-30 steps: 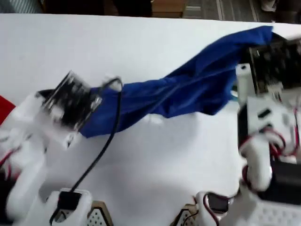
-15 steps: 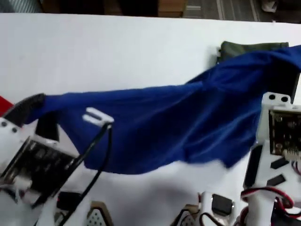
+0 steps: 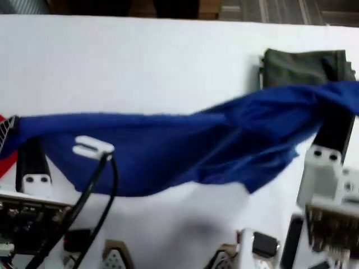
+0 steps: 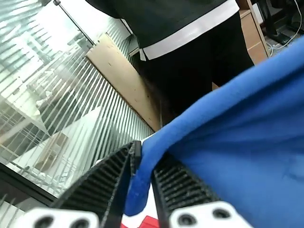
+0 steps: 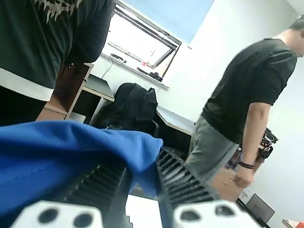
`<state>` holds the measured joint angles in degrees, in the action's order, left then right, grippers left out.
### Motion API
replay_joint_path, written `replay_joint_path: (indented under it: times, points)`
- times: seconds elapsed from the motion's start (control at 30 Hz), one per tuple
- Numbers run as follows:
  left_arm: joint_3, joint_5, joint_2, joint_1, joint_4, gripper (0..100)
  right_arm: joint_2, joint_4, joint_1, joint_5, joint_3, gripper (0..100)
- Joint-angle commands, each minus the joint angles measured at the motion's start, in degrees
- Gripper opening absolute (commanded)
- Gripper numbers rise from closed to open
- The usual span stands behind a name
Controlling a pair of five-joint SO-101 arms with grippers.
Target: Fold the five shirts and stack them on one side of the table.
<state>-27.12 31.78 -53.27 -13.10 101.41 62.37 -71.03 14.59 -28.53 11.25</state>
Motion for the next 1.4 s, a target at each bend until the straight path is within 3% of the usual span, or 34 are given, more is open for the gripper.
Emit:
replay_joint_path:
  times: [0.0,0.33,0.53,0.73,1.13,1.37]
  points:
    - [-0.9,-1.0,-0.4,-0.7,0.9,3,2.1,-2.2,0.0,-0.4,1.5,1.8]
    - [15.2,-0.5,-14.1,-0.6,0.5,3,10.2,-10.1,0.6,-0.4,1.6,1.8]
    - [19.6,-0.4,-17.5,-0.6,-0.6,3,9.9,-7.8,2.9,-0.4,1.4,1.8]
    - [30.2,-0.7,-17.5,-0.6,-12.7,3,-2.8,1.7,2.6,0.3,1.4,1.8]
    - [65.3,-0.6,-16.6,-0.5,-43.7,3,-27.8,5.8,-12.7,0.3,-7.0,1.8]
    - [65.8,-0.9,1.0,-0.5,-58.0,3,-42.5,20.3,-14.4,0.3,-15.2,1.8]
